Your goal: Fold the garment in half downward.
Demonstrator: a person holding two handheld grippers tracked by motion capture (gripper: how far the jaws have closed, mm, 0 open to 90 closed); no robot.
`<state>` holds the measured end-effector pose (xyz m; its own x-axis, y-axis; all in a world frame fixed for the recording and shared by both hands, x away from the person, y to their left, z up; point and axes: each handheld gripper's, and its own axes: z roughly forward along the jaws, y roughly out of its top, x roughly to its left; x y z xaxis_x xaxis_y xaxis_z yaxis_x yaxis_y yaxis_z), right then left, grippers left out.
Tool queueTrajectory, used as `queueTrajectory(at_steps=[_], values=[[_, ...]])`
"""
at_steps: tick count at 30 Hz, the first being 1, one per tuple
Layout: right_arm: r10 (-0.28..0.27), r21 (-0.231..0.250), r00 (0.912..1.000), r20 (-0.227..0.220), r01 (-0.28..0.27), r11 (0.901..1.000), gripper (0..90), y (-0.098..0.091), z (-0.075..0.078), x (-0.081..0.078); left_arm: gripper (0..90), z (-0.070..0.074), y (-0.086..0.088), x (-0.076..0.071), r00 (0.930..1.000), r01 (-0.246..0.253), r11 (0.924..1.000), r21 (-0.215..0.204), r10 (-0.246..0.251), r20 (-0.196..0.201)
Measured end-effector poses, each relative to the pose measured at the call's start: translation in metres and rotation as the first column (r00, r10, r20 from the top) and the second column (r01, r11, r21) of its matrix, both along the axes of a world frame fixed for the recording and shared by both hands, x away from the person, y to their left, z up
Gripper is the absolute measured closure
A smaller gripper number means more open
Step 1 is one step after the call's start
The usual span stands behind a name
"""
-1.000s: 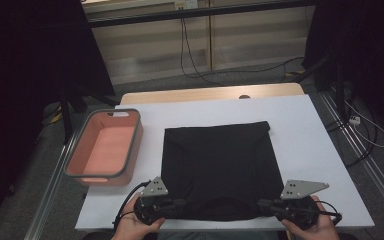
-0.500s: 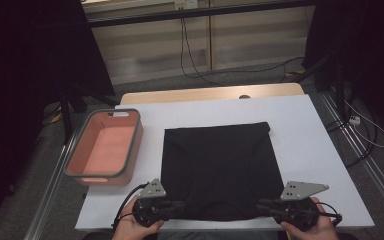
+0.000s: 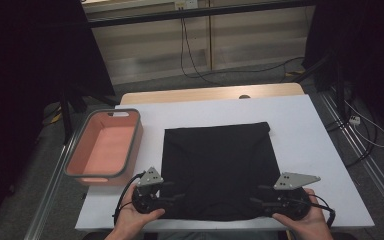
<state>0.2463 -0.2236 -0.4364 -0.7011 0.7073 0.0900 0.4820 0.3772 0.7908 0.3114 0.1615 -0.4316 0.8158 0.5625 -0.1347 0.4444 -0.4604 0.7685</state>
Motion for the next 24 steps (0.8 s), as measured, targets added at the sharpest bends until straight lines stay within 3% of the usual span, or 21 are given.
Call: queueTrajectory(at_steps=[5,7,14,17,19,24], values=[[0.007,-0.003,0.9997,0.023,-0.007,1.0,47.5,0.013,0.001,0.011,28.8,0.002,0.003,0.012,0.9966,-0.048,0.9989,-0.001,0.048,0.067],[0.009,0.002,0.9993,0.035,-0.01,1.0,46.6,0.02,0.002,0.015,24.2,0.001,0.005,0.014,0.9951,-0.064,0.998,0.003,0.063,0.076],[0.038,0.003,0.9984,0.042,-0.038,0.9993,41.5,0.041,0.0,0.024,14.3,-0.004,0.006,0.021,0.9914,-0.093,0.9951,0.032,0.09,0.095],[0.05,0.012,0.9976,0.047,-0.051,0.9986,39.6,0.048,0.0,0.027,11.7,-0.004,0.006,0.024,0.9915,-0.092,0.9957,0.011,0.09,0.094],[0.06,0.017,0.9971,0.047,-0.061,0.998,38.0,0.052,0.0,0.03,18.7,-0.004,0.007,0.026,0.9913,-0.072,0.9973,0.009,0.071,0.111],[0.075,0.028,0.9958,0.052,-0.076,0.9967,36.4,0.062,0.001,0.037,10.8,-0.003,0.005,0.033,0.99,-0.088,0.9961,0.008,0.086,0.111]])
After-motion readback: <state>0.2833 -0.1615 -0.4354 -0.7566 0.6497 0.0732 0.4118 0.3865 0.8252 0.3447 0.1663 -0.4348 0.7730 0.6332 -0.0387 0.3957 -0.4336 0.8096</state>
